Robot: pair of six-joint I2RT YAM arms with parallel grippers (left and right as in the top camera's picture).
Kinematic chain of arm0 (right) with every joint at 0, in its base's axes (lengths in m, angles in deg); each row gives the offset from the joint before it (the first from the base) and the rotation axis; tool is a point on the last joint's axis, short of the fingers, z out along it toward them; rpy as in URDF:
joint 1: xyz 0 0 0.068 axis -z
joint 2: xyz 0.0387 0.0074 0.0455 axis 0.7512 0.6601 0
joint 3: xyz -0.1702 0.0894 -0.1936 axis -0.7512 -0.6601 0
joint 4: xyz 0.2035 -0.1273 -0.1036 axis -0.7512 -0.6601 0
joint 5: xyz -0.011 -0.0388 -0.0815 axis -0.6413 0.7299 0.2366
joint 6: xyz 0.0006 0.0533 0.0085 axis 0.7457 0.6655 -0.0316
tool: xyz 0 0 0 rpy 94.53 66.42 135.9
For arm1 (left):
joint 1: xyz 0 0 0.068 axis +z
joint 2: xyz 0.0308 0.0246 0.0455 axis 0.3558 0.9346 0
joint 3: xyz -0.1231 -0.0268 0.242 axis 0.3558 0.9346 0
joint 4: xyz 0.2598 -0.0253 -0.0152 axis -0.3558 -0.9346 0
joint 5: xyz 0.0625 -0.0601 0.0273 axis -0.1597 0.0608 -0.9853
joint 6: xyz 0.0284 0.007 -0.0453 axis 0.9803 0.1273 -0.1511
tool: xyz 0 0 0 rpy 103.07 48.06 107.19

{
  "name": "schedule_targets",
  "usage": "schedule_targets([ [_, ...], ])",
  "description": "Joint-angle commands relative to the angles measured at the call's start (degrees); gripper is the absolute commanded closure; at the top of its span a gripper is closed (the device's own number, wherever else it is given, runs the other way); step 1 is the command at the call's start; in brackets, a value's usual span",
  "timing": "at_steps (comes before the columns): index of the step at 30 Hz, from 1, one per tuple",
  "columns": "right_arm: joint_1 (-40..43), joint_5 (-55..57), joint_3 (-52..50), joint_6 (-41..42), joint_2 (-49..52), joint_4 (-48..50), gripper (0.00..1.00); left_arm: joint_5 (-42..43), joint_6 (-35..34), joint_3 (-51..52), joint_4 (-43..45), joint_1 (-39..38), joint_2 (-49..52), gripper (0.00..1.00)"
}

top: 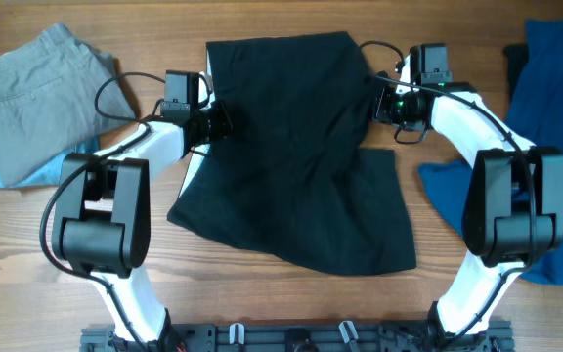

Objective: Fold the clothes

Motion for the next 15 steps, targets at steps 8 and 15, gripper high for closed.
schedule_targets([
  [8, -2.0, 0.5, -0.2, 2.1, 6.0, 14.3, 0.62, -3.0, 0.7, 1.2, -4.6, -0.3, 3.5, 0.75],
  [15, -1.9, 7.2, -0.1, -5.9, 2.3, 14.3, 0.96, -4.4, 0.7, 1.2, -5.3, -0.3, 4.5, 0.75],
])
